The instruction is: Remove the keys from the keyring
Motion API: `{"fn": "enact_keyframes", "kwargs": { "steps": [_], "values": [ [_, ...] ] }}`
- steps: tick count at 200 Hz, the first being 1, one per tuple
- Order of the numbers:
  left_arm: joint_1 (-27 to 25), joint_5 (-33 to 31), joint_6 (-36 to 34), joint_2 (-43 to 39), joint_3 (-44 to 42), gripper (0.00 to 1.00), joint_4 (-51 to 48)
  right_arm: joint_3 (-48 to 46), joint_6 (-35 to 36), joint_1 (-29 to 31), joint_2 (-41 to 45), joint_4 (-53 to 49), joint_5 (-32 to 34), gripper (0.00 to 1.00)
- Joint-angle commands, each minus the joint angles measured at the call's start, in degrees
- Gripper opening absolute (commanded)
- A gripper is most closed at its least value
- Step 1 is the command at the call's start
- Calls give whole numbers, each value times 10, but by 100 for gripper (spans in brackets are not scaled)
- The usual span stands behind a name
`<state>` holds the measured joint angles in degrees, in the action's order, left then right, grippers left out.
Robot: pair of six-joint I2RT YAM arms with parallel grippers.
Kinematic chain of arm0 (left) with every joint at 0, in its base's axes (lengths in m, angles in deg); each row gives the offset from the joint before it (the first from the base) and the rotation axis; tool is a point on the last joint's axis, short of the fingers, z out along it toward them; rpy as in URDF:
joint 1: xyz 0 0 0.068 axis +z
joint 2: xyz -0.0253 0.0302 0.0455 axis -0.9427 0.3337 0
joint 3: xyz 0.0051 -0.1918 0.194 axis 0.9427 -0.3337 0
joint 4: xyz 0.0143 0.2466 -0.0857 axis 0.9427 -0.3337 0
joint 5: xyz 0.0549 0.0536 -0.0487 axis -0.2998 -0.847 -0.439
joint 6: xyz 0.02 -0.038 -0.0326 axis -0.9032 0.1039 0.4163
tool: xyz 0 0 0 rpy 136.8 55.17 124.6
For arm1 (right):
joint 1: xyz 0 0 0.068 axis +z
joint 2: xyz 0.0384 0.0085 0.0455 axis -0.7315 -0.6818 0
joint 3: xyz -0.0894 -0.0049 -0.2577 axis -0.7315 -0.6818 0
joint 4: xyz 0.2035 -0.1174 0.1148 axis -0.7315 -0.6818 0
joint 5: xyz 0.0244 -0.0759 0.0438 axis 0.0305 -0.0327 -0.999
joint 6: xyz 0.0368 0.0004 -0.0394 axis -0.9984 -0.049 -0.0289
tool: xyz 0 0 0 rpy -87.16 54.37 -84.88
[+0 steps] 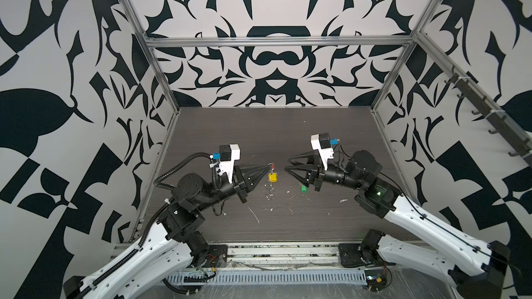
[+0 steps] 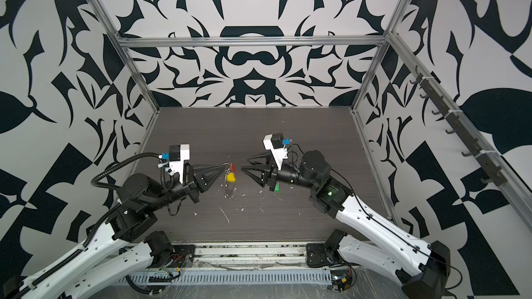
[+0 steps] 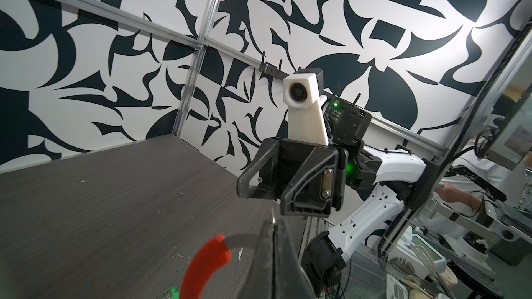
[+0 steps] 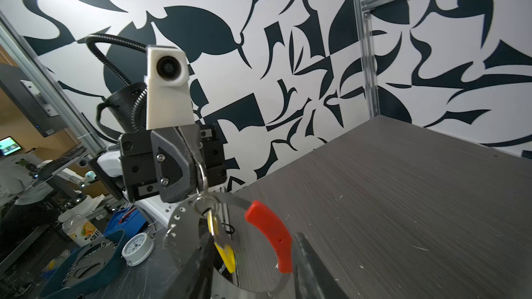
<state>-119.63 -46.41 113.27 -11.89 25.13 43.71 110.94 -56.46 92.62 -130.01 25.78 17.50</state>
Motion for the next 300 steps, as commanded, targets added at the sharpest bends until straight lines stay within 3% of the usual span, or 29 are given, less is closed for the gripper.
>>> {"fn": "enact_keyframes", "kwargs": {
  "steps": [1, 115, 211, 237, 300],
  "values": [
    [1, 30, -7, -8, -9, 0, 31, 9, 2, 9, 6, 35, -16, 48],
    [1, 108, -24, 4, 10, 0, 6, 24, 28, 43, 13, 4, -52, 50],
    [1, 124, -38, 0, 19, 0, -15, 25, 50, 64, 24, -44, -47, 49],
    [1, 124, -40, 0, 21, 0, -18, 23, 66, 71, 32, -67, -40, 45],
    [1, 131, -44, 2, 23, 0, -21, 29, 95, 94, 15, -112, -31, 48]
  ]
}}
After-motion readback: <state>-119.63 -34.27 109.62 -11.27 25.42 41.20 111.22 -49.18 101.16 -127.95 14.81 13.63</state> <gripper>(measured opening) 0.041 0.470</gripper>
